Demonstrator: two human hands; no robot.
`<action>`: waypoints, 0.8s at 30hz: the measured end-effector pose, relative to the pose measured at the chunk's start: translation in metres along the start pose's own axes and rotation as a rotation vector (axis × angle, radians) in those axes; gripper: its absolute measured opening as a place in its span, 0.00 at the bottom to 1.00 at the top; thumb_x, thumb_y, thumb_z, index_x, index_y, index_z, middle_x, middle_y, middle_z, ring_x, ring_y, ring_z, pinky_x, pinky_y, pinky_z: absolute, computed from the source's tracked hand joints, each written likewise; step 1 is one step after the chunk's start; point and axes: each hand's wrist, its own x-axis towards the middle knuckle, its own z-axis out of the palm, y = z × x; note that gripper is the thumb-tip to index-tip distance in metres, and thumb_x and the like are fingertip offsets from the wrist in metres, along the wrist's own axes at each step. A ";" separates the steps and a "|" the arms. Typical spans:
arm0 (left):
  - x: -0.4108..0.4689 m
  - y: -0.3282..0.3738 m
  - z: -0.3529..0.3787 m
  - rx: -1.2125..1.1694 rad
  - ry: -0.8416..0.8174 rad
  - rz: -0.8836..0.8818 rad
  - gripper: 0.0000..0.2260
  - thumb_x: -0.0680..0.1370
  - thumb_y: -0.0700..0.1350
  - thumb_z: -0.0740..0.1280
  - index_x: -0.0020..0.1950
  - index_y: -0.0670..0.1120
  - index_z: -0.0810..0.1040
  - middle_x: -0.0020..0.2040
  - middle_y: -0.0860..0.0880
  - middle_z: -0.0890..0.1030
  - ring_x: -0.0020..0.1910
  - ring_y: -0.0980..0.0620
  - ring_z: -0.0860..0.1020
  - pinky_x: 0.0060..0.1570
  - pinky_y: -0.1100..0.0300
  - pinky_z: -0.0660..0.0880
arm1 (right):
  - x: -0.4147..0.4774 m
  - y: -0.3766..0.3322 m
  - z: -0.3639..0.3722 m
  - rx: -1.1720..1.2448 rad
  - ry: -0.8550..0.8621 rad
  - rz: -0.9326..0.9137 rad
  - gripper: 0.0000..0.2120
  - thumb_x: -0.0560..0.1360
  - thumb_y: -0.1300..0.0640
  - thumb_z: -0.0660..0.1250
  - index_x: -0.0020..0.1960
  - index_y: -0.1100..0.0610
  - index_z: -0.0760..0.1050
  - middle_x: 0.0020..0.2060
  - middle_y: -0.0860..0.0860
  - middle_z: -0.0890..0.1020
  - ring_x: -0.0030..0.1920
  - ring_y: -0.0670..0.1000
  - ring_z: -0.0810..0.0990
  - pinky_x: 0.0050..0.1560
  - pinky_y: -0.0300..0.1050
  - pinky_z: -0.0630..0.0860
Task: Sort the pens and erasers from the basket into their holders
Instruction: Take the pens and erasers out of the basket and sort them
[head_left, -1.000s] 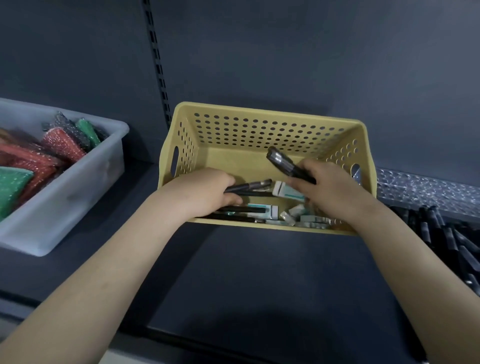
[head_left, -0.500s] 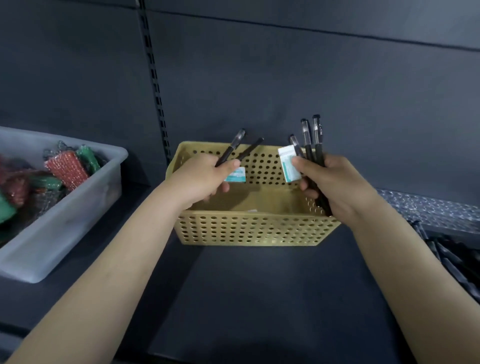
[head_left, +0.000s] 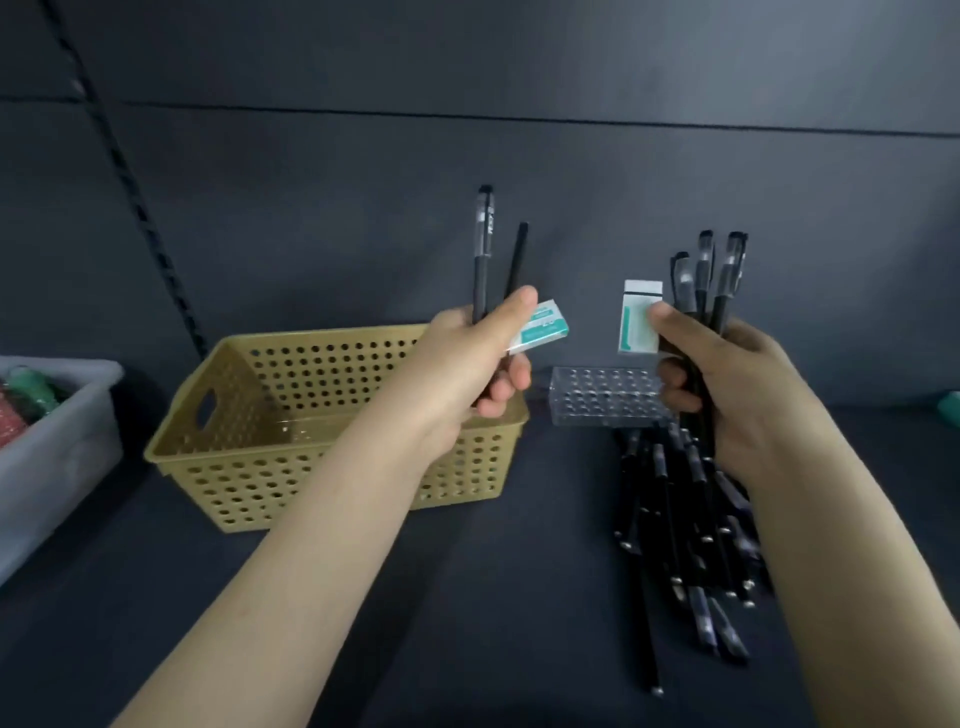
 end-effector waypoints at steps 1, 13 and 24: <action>-0.001 -0.001 0.020 0.008 -0.029 -0.010 0.14 0.79 0.56 0.64 0.46 0.45 0.75 0.25 0.50 0.73 0.21 0.56 0.65 0.21 0.65 0.59 | -0.001 -0.001 -0.019 -0.004 0.039 -0.006 0.08 0.75 0.58 0.71 0.39 0.55 0.73 0.29 0.46 0.72 0.26 0.45 0.66 0.21 0.35 0.61; -0.018 -0.069 0.283 -0.158 -0.247 -0.343 0.11 0.81 0.49 0.59 0.48 0.43 0.75 0.28 0.48 0.75 0.23 0.56 0.62 0.21 0.66 0.56 | -0.011 0.013 -0.302 -0.383 0.328 0.088 0.05 0.75 0.57 0.71 0.43 0.57 0.76 0.26 0.49 0.70 0.22 0.44 0.65 0.20 0.36 0.61; -0.031 -0.109 0.410 -0.163 -0.274 -0.503 0.10 0.79 0.51 0.66 0.49 0.44 0.77 0.38 0.49 0.71 0.25 0.58 0.63 0.22 0.68 0.56 | -0.006 0.017 -0.442 -0.718 0.326 0.091 0.04 0.72 0.55 0.74 0.41 0.54 0.80 0.19 0.41 0.73 0.28 0.49 0.70 0.31 0.42 0.64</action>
